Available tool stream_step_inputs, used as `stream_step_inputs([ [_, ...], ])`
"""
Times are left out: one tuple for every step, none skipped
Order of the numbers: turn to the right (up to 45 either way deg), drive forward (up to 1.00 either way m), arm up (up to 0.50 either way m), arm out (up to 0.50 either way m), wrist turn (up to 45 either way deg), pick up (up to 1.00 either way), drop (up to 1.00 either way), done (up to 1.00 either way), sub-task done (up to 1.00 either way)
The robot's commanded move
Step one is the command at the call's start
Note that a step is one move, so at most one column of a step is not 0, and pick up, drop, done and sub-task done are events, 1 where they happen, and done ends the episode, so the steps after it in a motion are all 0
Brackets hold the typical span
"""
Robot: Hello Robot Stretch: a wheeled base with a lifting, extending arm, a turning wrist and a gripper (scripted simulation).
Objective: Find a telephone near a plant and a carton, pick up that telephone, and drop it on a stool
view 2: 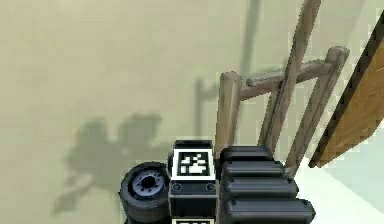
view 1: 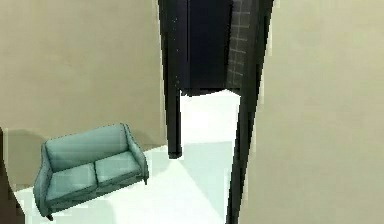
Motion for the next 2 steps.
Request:
stream_step_inputs([
  [-6.0,0.00,0.00,0.00,0.0,0.00,0.00,0.00,0.00],
  [0.0,0.85,0.00,0.00,0.0,0.00,0.00,0.00,0.00],
])
